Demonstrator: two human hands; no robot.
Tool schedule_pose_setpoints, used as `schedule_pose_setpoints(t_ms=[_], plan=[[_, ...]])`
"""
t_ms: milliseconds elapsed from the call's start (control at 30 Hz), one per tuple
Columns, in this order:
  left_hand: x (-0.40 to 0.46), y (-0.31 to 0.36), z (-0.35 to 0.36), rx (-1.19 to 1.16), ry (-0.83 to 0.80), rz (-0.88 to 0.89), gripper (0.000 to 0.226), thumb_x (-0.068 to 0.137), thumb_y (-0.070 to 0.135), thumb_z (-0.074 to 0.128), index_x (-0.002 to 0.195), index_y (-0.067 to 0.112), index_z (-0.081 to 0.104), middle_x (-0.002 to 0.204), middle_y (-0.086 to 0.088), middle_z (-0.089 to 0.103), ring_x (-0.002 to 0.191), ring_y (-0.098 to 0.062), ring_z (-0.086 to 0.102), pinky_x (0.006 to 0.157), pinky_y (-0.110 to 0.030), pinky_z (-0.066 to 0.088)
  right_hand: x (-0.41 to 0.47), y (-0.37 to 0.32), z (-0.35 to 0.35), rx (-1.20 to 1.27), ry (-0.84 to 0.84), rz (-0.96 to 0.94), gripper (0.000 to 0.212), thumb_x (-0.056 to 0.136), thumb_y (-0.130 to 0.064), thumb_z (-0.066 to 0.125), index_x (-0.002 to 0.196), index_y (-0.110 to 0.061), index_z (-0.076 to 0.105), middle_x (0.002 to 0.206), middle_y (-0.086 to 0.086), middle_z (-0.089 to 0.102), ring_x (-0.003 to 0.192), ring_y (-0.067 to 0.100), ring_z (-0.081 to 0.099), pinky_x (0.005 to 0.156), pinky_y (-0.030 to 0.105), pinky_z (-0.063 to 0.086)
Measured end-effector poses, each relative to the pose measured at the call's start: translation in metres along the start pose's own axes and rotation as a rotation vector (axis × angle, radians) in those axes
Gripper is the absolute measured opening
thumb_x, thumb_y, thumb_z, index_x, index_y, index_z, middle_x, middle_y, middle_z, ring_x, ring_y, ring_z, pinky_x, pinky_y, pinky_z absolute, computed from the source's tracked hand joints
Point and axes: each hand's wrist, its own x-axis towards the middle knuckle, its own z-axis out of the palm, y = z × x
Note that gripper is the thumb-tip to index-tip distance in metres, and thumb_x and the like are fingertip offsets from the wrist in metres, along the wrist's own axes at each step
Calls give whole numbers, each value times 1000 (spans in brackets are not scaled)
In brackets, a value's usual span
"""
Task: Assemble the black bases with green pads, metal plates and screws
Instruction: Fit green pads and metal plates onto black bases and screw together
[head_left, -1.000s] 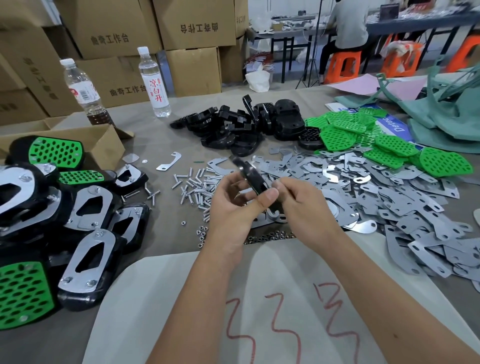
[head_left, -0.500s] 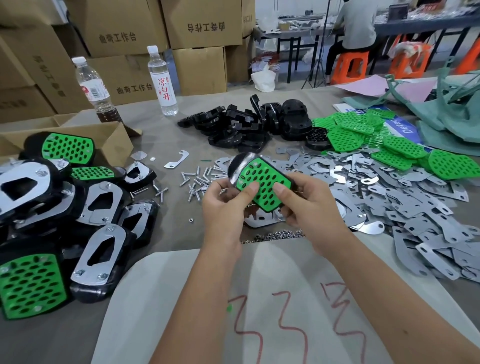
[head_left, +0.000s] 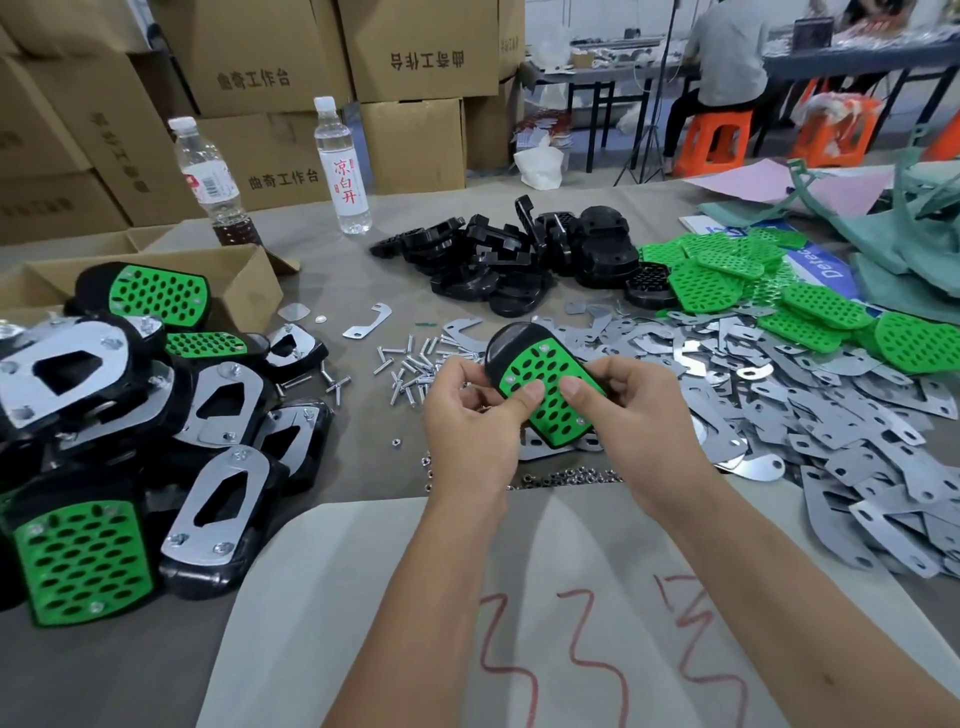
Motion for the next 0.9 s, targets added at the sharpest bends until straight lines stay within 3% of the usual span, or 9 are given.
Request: schedule_pose_setpoints(t_ms=[133,233,333,433,500,600,733,833,900], plan=[[-2,12,-12,100,83,33,29,78,4,88,87,10,61,84,-17,73,78,-36,73,75,-56,62,1,-1,13,7,-15,5,5,94,-20,77,90,-19,76,82,4,77,72,18,72,63,33,52],[1,29,-38,284,161,116,23,79,13,87,94,17,69,87,2,76,82,-12,73,77,-37,60,4,-5,39,33,-82,40,6,94,-22,77,89,-22,74,93,6,75,61,5,57,59,24,41],[1,59,-73,422,331,287,24,86,22,81,105,29,67,98,18,69,90,10,64,75,-8,46,5,-23,93,-11,-115,-68,12,93,-15,76,94,-24,68,101,2,73,75,10,60,70,34,49],[1,96,-106,509,518,468,31,91,28,73,122,25,67,112,13,68,104,0,64,90,-20,51,12,-63,157,29,-202,-208,15,92,-11,76,98,-20,65,100,1,70,90,24,67,75,46,56],[3,116,-133,678,716,599,42,91,27,68,132,18,64,123,3,66,119,-18,58,103,-34,46,24,-94,201,-55,-184,-410,21,86,-10,79,102,-19,68,102,0,69,98,22,64,86,39,52],[11,135,-169,898,910,607,42,87,20,58,127,15,69,125,-3,69,122,-31,53,103,-34,41,41,-131,261,-220,-243,-593,27,87,-13,78,113,-19,74,110,2,70,105,18,63,94,31,47],[23,133,-187,937,789,381,36,92,18,54,122,14,73,118,-7,73,121,-32,58,97,-45,50,54,-140,305,-487,-720,-455,38,102,-11,53,135,-22,69,140,3,66,133,22,54,110,25,36],[25,128,-180,913,804,361,44,89,14,53,129,15,71,124,-6,71,131,-30,49,106,-48,44,56,-134,300,-305,-880,-284,47,102,4,42,143,-9,60,155,10,53,146,22,43,120,23,29],[26,126,-168,927,834,404,43,83,12,55,123,16,71,128,-6,68,138,-31,45,116,-52,34,51,-132,289,-83,-889,-201,49,101,8,38,146,-4,55,156,12,49,140,17,46,104,8,39]])
